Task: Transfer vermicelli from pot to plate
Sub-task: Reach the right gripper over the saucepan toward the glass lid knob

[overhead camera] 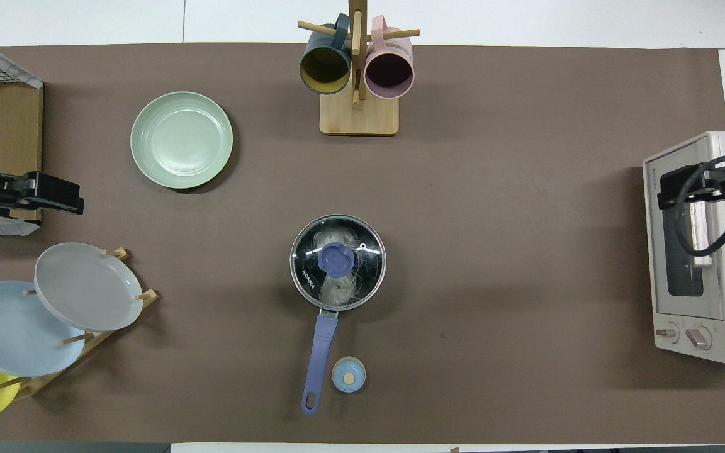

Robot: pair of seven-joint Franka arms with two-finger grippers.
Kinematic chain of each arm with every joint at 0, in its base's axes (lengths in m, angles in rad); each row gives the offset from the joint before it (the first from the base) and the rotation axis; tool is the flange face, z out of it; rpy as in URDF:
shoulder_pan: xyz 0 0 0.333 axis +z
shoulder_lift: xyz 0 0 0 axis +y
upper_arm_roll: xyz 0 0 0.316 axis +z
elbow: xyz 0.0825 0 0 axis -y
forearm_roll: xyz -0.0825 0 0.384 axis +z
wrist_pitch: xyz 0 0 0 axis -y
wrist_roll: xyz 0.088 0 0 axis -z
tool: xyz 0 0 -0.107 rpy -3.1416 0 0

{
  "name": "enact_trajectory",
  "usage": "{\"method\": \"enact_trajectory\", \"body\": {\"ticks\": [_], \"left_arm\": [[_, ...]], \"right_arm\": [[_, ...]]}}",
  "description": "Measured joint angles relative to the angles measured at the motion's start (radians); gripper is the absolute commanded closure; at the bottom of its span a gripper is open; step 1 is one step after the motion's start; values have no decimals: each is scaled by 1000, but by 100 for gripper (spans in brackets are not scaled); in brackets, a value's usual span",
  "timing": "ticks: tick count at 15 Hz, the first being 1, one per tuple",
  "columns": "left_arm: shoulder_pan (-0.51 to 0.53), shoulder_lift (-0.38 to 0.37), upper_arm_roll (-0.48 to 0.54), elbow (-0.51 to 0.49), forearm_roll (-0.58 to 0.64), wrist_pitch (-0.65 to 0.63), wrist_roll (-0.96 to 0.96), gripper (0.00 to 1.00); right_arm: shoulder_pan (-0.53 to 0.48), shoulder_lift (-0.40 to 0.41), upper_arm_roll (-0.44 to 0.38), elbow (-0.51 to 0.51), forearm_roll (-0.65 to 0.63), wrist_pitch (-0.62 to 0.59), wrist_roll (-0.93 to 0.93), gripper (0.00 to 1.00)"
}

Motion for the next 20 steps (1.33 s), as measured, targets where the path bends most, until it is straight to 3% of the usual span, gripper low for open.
{"method": "enact_trajectory", "body": {"ticks": [16, 20], "left_arm": [[0, 0, 0, 0, 0, 0, 0, 0], [0, 0, 0, 0, 0, 0, 0, 0]], "right_arm": [[0, -7, 0, -1, 13, 34, -4, 0], [104, -6, 5, -2, 39, 75, 86, 0]]}}
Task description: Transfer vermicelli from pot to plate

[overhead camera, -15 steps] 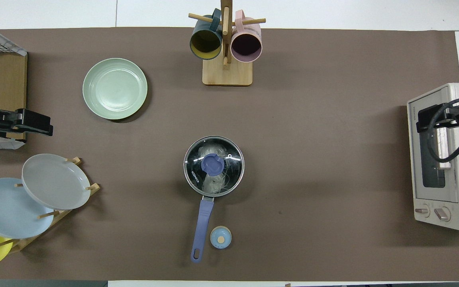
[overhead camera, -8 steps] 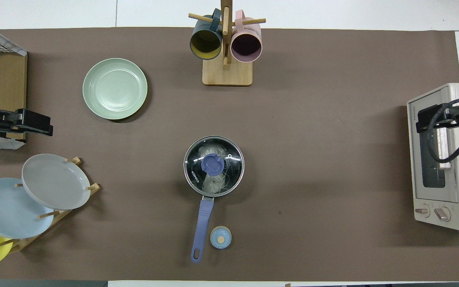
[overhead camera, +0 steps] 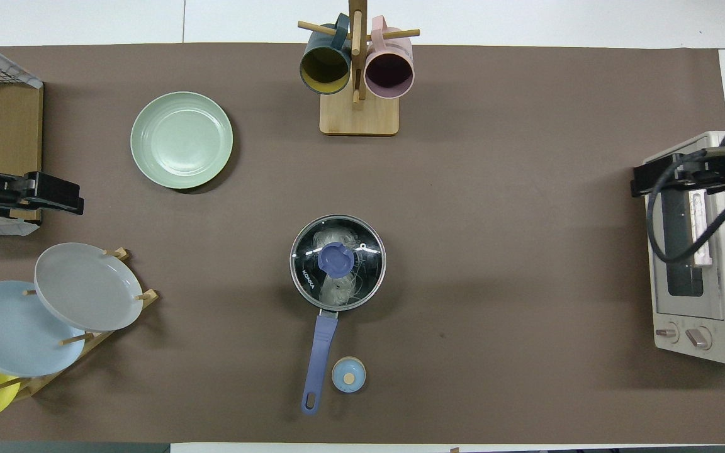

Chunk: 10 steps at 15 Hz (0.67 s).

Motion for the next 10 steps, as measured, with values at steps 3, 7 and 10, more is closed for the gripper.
{"method": "enact_trajectory", "body": {"ticks": [3, 7, 10], "left_arm": [[0, 0, 0, 0, 0, 0, 0, 0], [0, 0, 0, 0, 0, 0, 0, 0], [0, 0, 0, 0, 0, 0, 0, 0]], "right_arm": [[145, 17, 5, 12, 3, 14, 213, 0], [330, 150, 9, 99, 2, 61, 483, 0], [431, 265, 8, 156, 2, 135, 625, 0]]}}
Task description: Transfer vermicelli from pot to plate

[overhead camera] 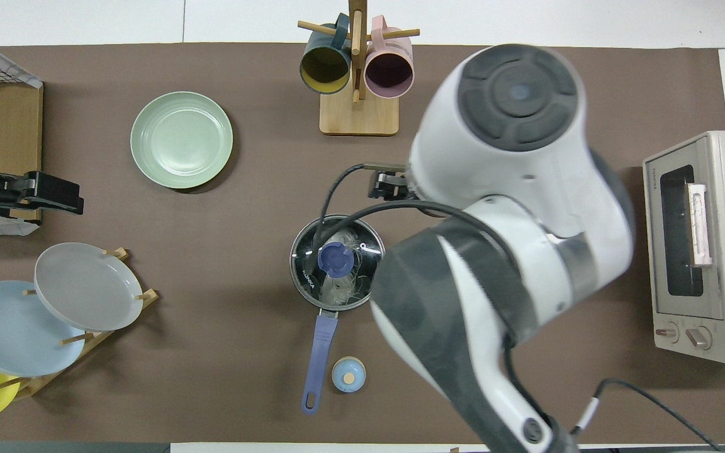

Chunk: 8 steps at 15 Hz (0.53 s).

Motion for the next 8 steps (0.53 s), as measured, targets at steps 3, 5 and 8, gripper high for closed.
{"method": "enact_trajectory", "body": {"ticks": [3, 5, 8], "left_arm": [[0, 0, 0, 0, 0, 0, 0, 0], [0, 0, 0, 0, 0, 0, 0, 0], [0, 0, 0, 0, 0, 0, 0, 0]], "right_arm": [[39, 37, -1, 20, -1, 28, 34, 0], [57, 38, -1, 24, -1, 28, 34, 0], [92, 77, -1, 39, -5, 57, 80, 0]]}}
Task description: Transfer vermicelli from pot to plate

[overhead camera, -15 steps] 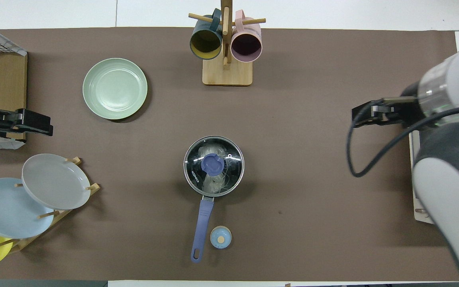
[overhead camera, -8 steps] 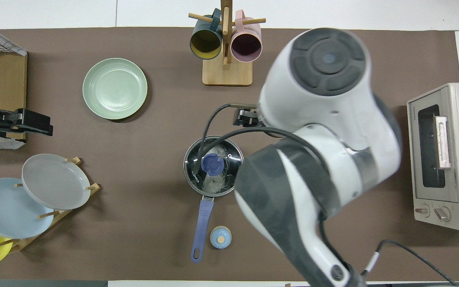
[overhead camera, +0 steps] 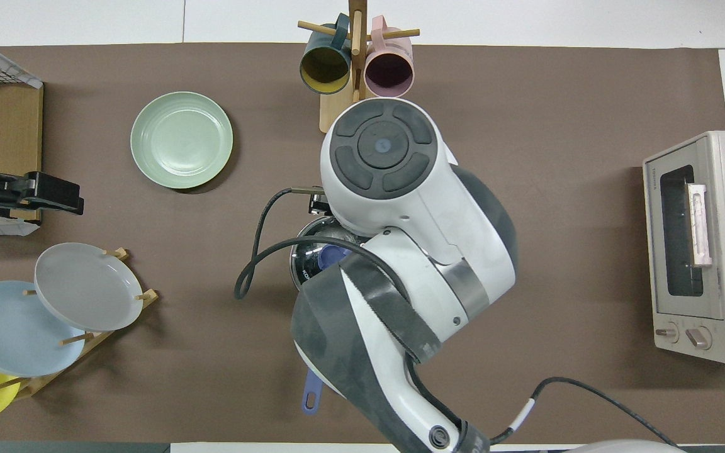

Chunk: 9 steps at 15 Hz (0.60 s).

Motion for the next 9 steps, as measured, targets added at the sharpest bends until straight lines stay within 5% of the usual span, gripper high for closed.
{"method": "enact_trajectory", "body": {"ticks": [4, 9], "left_arm": [[0, 0, 0, 0, 0, 0, 0, 0], [0, 0, 0, 0, 0, 0, 0, 0]], "right_arm": [[67, 159, 0, 151, -87, -35, 101, 0], [97, 190, 17, 184, -100, -45, 110, 0]]}}
